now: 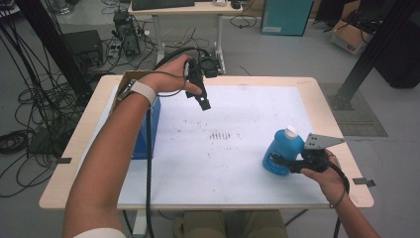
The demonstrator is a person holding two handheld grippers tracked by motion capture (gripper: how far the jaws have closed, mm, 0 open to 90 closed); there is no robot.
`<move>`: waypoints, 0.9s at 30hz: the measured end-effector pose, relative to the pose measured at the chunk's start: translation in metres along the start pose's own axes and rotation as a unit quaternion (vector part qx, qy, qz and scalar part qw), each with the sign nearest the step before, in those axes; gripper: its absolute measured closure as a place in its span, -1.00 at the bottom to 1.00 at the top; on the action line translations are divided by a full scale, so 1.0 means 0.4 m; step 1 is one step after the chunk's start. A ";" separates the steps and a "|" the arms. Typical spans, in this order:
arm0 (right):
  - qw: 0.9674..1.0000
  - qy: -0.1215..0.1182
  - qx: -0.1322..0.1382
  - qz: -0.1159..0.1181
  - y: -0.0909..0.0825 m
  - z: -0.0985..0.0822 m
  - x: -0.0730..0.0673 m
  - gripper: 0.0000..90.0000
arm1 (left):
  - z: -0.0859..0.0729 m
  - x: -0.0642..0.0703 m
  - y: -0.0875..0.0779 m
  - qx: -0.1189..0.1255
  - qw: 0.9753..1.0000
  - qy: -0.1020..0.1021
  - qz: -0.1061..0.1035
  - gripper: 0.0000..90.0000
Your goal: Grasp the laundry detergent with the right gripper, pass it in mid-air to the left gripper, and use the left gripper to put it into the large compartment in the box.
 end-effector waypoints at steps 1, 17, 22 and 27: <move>1.000 0.004 0.001 0.001 -0.001 0.001 0.000 -0.03 | 0.002 0.004 -0.002 0.000 1.000 0.002 -0.002 -0.81; 0.998 0.006 -0.001 0.057 -0.035 0.072 -0.017 -0.03 | 0.042 0.126 -0.085 0.037 0.999 0.034 -0.020 -0.86; 0.996 -0.012 -0.009 0.093 -0.032 0.122 -0.035 -0.03 | 0.046 0.156 -0.114 0.039 0.998 0.051 -0.011 -0.88; 0.992 -0.027 -0.010 0.126 -0.026 0.175 -0.052 -0.03 | 0.044 0.179 -0.141 0.050 0.998 0.040 -0.003 -0.89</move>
Point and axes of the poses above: each handheld gripper's, and its own axes: y roughly forward along the jaws, z roughly out of its top, x roughly to its right, the point moved 5 cm from there along y, roughly forward along the jaws, and after that the axes turned 3 degrees about x, right-handed, at the moved point
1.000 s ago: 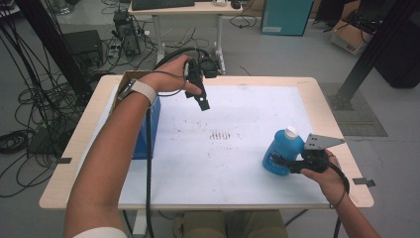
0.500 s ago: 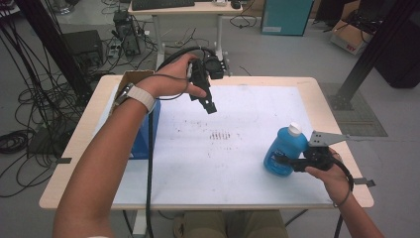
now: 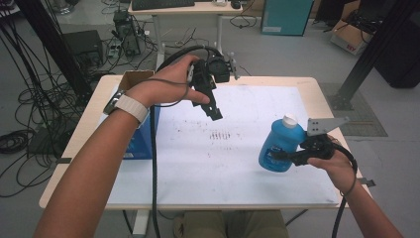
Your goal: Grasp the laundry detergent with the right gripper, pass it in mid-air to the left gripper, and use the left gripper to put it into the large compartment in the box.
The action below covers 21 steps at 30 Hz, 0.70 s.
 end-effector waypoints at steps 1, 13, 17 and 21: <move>1.000 -0.004 -0.001 0.005 0.002 0.011 -0.002 -0.03 | -0.001 0.004 -0.006 0.000 1.000 -0.003 -0.003 -0.89; 0.998 -0.038 -0.015 0.052 0.026 0.106 -0.008 -0.04 | 0.003 0.050 -0.056 0.010 1.000 -0.010 -0.019 -0.89; 0.996 -0.046 -0.016 0.073 0.035 0.132 -0.015 -0.04 | 0.009 0.068 -0.058 0.010 0.999 -0.011 -0.035 -0.89; 0.994 -0.055 -0.021 0.092 0.048 0.157 -0.022 -0.04 | 0.015 0.085 -0.061 0.010 0.999 -0.006 -0.041 -0.89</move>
Point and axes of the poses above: each handheld gripper's, and its own axes: y roughly forward along the jaws, z roughly out of its top, x roughly to its right, the point moved 5 cm from there along y, roughly forward along the jaws, and after that the axes turned 3 degrees about x, right-handed, at the moved point
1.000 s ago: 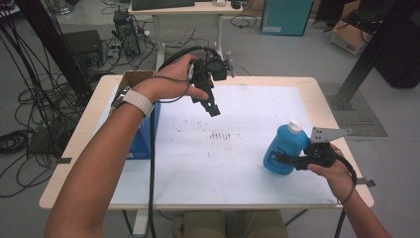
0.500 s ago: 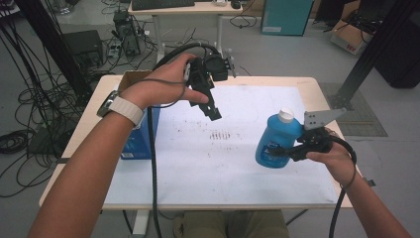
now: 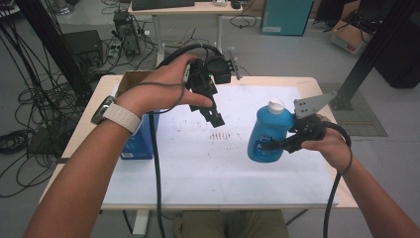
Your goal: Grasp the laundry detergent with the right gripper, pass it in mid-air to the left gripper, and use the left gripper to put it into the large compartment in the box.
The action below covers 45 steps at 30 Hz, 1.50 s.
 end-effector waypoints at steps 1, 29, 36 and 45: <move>1.000 -0.004 -0.002 0.002 0.004 0.006 0.001 -0.04 | 0.001 0.003 0.000 0.000 1.000 0.002 0.001 -0.89; 0.997 -0.055 -0.029 0.055 0.127 0.071 0.009 -0.03 | 0.023 0.041 0.007 0.014 1.000 -0.013 -0.018 -0.88; 0.996 -0.064 -0.036 0.058 0.145 0.070 0.010 -0.03 | 0.030 0.041 0.010 0.015 0.999 -0.017 -0.022 -0.87; 0.995 -0.065 -0.037 0.069 0.158 0.069 0.003 -0.03 | 0.040 0.042 0.014 0.019 1.000 -0.015 -0.016 -0.89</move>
Point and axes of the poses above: each handheld gripper's, and its own axes: y roughly forward along the jaws, z roughly out of its top, x roughly to its right, the point moved 5 cm from there along y, roughly forward along the jaws, and after that the axes turned 3 degrees about x, right-handed, at the moved point
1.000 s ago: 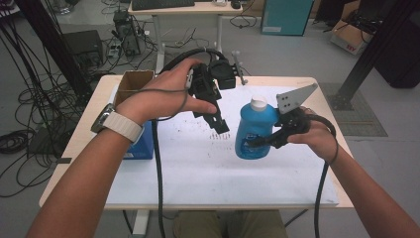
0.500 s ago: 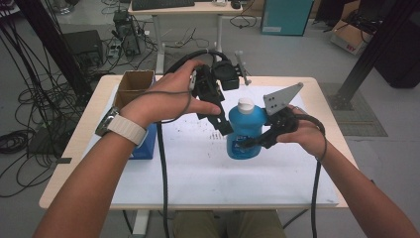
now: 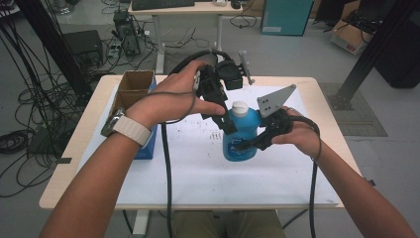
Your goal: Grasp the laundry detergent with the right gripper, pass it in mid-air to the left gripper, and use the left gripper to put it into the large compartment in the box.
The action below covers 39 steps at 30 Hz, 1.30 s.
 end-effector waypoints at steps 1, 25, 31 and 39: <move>1.000 -0.001 -0.001 0.002 0.003 0.000 -0.001 -0.03 | 0.003 0.001 0.002 0.002 1.000 0.002 0.000 -0.89; 1.000 -0.001 -0.004 0.012 0.028 0.002 -0.004 -0.03 | 0.008 0.004 0.019 -0.012 1.000 0.007 -0.003 -0.84; 1.000 0.002 -0.005 0.012 0.028 0.001 -0.005 -0.03 | 0.008 0.005 0.022 -0.010 1.000 0.005 -0.001 -0.84; 1.000 0.004 -0.008 0.014 0.028 0.001 -0.010 -0.03 | 0.004 0.007 0.023 -0.014 1.000 0.005 -0.001 -0.84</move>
Point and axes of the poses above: each handheld gripper's, and its own axes: y roughly forward along the jaws, z roughly out of its top, x roughly to its right, the point moved 5 cm from there along y, roughly forward along the jaws, and after that the axes turned 3 degrees about x, right-handed, at the moved point
